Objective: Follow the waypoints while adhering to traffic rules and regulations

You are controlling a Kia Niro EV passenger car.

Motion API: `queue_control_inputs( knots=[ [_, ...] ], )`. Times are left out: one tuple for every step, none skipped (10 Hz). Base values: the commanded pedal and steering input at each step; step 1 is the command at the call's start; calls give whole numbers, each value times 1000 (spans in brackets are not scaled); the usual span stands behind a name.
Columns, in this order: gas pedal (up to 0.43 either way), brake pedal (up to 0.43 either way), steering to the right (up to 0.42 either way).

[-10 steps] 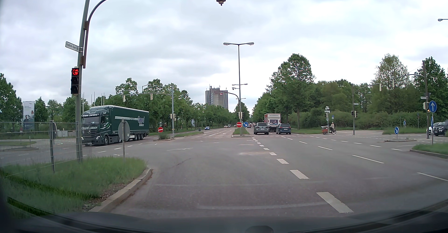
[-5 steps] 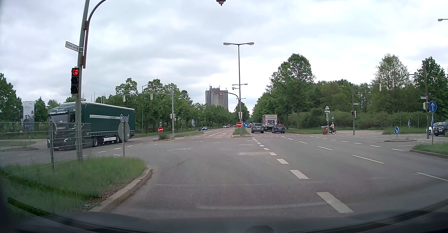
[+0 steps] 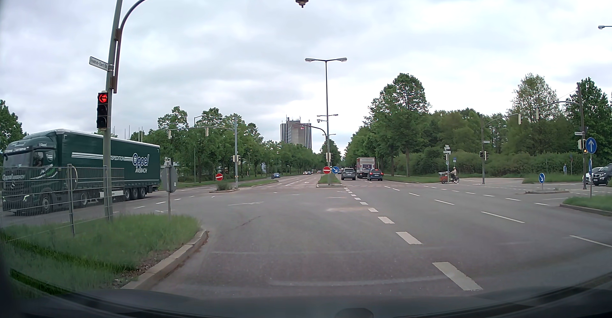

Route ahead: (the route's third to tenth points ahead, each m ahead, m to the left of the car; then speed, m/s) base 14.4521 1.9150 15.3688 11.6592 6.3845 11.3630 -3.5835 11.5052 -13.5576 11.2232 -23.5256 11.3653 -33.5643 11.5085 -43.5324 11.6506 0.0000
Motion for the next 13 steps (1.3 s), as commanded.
queue_control_inputs(
  knots=[
    [0, 262, -3],
    [0, 262, -3],
    [0, 262, -3],
    [0, 262, -3],
    [0, 262, -3],
    [0, 262, -3],
    [0, 262, -3],
    [0, 262, -3],
    [0, 262, -3],
    [0, 262, -3],
    [0, 262, -3],
    [0, 262, -3],
    [0, 262, -3]
  ],
)
